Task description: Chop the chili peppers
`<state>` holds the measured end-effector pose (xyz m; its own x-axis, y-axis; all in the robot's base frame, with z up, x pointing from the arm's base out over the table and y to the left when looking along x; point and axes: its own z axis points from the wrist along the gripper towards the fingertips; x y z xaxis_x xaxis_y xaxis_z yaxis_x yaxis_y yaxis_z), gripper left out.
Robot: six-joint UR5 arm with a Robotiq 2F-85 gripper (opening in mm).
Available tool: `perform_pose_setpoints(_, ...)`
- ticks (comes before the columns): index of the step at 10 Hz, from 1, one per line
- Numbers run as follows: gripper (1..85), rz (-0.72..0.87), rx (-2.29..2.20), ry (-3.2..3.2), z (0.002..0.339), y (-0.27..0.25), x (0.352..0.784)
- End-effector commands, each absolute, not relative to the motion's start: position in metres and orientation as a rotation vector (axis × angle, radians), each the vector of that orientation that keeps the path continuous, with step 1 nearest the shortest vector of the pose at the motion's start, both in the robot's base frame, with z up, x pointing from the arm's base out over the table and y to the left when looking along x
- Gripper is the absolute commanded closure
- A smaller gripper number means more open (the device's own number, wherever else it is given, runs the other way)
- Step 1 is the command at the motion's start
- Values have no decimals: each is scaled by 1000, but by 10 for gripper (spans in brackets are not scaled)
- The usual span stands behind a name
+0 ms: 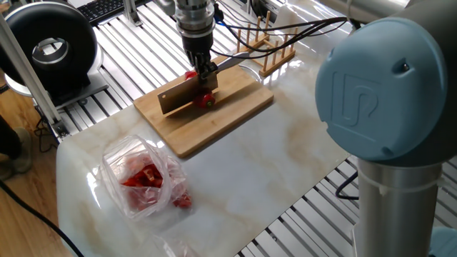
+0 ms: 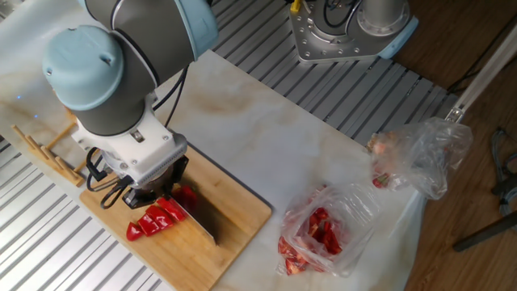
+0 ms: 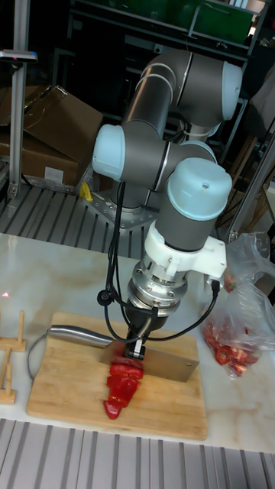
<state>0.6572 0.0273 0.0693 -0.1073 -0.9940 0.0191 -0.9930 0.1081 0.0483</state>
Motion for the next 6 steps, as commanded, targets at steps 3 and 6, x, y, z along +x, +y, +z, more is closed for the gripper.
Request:
perform_pose_setpoints(3, 843, -55, 2077, -2314, 70, 22, 656)
perform_pose_setpoints(6, 843, -59, 2097, -2311, 66, 13, 652)
